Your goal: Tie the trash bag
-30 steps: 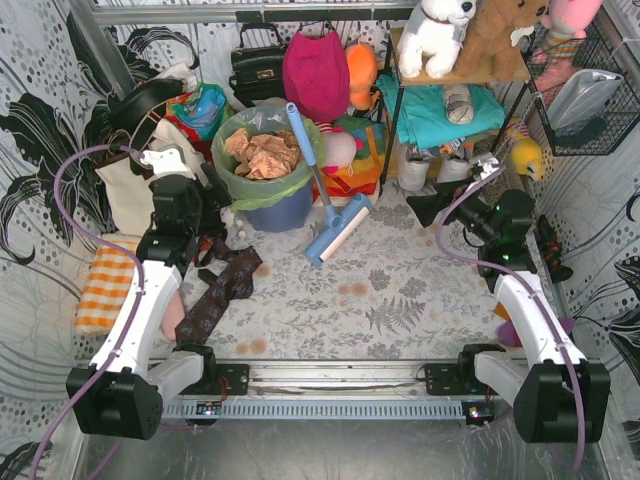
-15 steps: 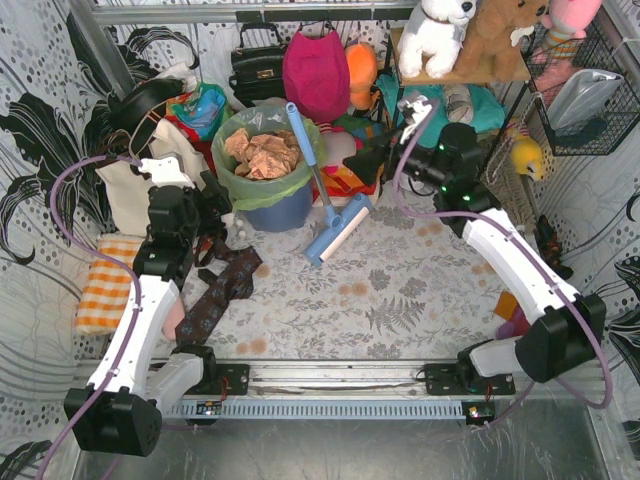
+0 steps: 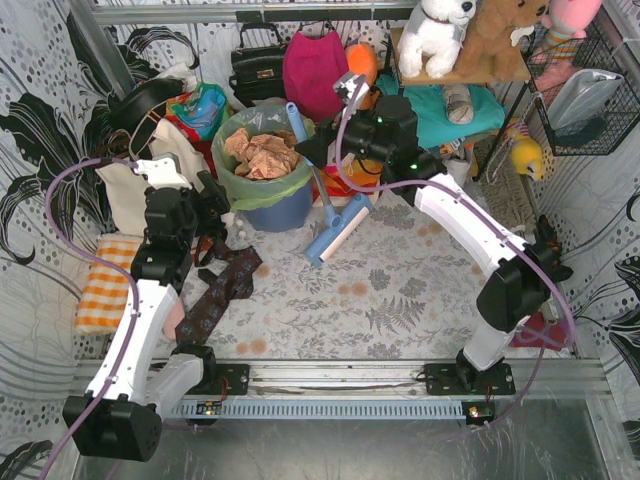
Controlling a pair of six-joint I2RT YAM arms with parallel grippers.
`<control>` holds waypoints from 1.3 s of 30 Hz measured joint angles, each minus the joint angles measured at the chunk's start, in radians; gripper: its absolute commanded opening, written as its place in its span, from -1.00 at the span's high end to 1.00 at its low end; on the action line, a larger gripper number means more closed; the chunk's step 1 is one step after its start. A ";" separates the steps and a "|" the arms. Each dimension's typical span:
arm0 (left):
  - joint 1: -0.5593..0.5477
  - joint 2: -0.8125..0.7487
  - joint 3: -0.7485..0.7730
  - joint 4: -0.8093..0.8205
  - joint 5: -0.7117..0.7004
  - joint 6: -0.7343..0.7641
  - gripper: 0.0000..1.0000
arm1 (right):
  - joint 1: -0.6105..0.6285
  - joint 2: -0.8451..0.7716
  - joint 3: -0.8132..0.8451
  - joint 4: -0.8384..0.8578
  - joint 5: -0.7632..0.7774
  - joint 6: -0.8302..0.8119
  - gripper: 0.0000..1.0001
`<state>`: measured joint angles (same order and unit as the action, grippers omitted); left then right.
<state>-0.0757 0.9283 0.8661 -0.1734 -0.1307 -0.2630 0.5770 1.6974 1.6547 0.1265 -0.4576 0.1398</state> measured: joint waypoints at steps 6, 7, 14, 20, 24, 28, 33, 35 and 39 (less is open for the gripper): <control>0.000 -0.006 -0.001 0.000 -0.006 0.000 -0.96 | 0.032 0.077 0.082 -0.036 0.067 -0.051 -0.37; 0.000 -0.006 -0.002 0.000 -0.006 0.000 -0.96 | 0.035 0.087 0.094 -0.043 0.079 -0.060 -0.34; 0.000 -0.006 -0.002 0.000 -0.007 0.000 -0.96 | 0.066 0.140 0.149 -0.085 0.152 -0.130 -0.01; 0.000 -0.009 -0.005 0.000 -0.007 0.000 -0.96 | 0.080 0.148 0.152 -0.111 0.183 -0.156 0.50; 0.000 -0.010 -0.007 0.000 -0.007 0.000 -0.96 | 0.079 0.149 0.164 -0.130 0.214 -0.175 0.82; 0.000 -0.010 -0.010 0.000 -0.007 0.001 -0.96 | 0.090 0.141 0.164 -0.144 0.271 -0.179 1.00; 0.000 -0.010 -0.010 0.000 -0.007 0.003 -0.95 | 0.101 0.032 0.083 -0.182 0.397 -0.177 1.00; 0.000 -0.010 -0.010 0.000 -0.007 0.004 -0.96 | 0.102 -0.027 0.057 -0.222 0.465 -0.175 1.00; 0.000 -0.010 -0.010 0.000 -0.007 0.008 -0.96 | 0.095 -0.128 0.041 -0.270 0.640 -0.190 1.00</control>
<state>-0.0757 0.9184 0.8566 -0.1738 -0.1379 -0.2554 0.6716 1.5692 1.6955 -0.1432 0.1825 -0.0502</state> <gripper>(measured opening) 0.977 0.292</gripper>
